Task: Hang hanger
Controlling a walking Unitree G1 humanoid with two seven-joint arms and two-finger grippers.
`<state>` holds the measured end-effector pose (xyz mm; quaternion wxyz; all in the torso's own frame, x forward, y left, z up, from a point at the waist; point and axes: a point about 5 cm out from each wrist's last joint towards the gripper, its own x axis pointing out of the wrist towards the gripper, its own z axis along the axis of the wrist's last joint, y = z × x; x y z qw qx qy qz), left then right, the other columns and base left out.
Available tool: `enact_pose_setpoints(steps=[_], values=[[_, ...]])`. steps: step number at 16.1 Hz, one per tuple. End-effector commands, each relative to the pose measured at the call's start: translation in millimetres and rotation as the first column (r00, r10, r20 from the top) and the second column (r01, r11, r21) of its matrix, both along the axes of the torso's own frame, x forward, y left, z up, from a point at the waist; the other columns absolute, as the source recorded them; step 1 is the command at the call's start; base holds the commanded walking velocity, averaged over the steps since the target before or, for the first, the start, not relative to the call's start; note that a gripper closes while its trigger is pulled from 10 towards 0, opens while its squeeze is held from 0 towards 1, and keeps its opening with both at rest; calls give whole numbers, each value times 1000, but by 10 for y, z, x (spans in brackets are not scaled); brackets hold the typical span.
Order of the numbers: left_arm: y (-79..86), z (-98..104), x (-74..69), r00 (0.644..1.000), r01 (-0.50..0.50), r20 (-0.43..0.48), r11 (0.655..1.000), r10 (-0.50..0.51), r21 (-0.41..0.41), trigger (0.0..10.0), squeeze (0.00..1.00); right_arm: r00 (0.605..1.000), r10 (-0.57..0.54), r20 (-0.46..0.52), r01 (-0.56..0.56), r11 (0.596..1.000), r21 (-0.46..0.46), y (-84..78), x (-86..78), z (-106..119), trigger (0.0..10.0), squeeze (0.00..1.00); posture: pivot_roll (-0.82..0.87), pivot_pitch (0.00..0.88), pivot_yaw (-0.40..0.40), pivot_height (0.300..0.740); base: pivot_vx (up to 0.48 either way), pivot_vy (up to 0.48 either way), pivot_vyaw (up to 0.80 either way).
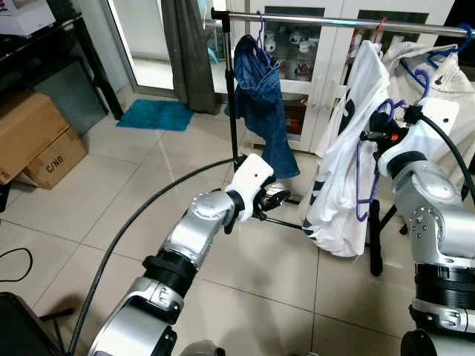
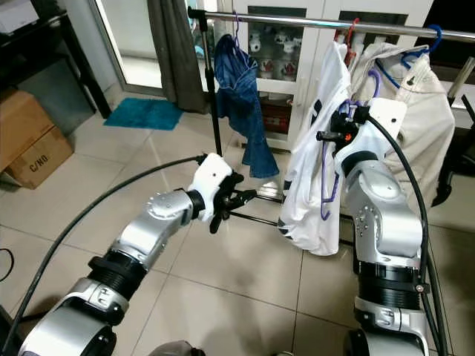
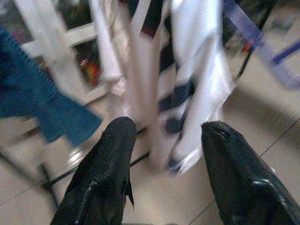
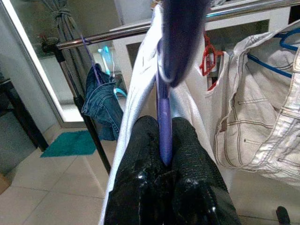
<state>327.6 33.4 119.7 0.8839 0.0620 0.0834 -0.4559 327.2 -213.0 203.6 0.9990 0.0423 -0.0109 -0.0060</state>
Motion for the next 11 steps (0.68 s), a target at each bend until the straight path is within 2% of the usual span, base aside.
enact_pose_setpoints(steps=[1, 2, 3, 4, 6, 8, 9, 10, 11], values=[[-24, 109, -16, 999, 34, 13, 995, -33, -91, 10000, 1000, 998, 25, 60, -24, 1000, -2, 26, 4, 117, 10000, 0, 72, 0, 53, 740, 0, 0, 0], [-26, 191, -32, 998, 67, 16, 980, -65, -188, 10000, 1000, 997, 42, 58, -41, 999, -4, 44, 8, 115, 10000, 0, 72, 0, 52, 740, 0, 0, 0], [-7, 225, -35, 997, 82, 26, 973, -78, -215, 10000, 1000, 997, 53, 56, -53, 999, -9, 52, 8, 112, 10000, 0, 72, 0, 52, 740, 0, 0, 0], [102, 326, -29, 993, 120, 49, 956, -111, -269, 10000, 1000, 996, 75, 46, -74, 997, -21, 39, -2, 95, 10000, 0, 73, 0, 51, 740, 0, 0, 0], [306, 448, -30, 986, 163, 80, 945, -146, -283, 10000, 1000, 994, 104, 32, -103, 994, -31, -15, -19, 68, 10000, 0, 74, 0, 49, 740, 0, 0, 0], [516, 538, -23, 983, 173, 111, 951, -149, -258, 10000, 1000, 988, 157, 18, -156, 987, -36, -62, -48, 43, 10000, 0, 75, 0, 45, 740, 0, 0, 0], [666, 577, 14, 986, 137, 129, 965, -110, -225, 10000, 1000, 976, 217, 13, -216, 975, -55, -82, -85, 48, 10000, 0, 75, 0, 45, 740, 0, 0, 0], [723, 594, 30, 986, 120, 136, 970, -92, -214, 10000, 1000, 971, 239, 11, -238, 969, -67, -91, -100, 50, 10000, 0, 75, 0, 45, 740, 0, 0, 0], [917, 659, 85, 987, 57, 160, 980, -26, -191, 10000, 1000, 956, 295, 12, -292, 952, -90, -160, -151, 73, 10000, 0, 80, 0, 40, 740, 0, 0, 0]])
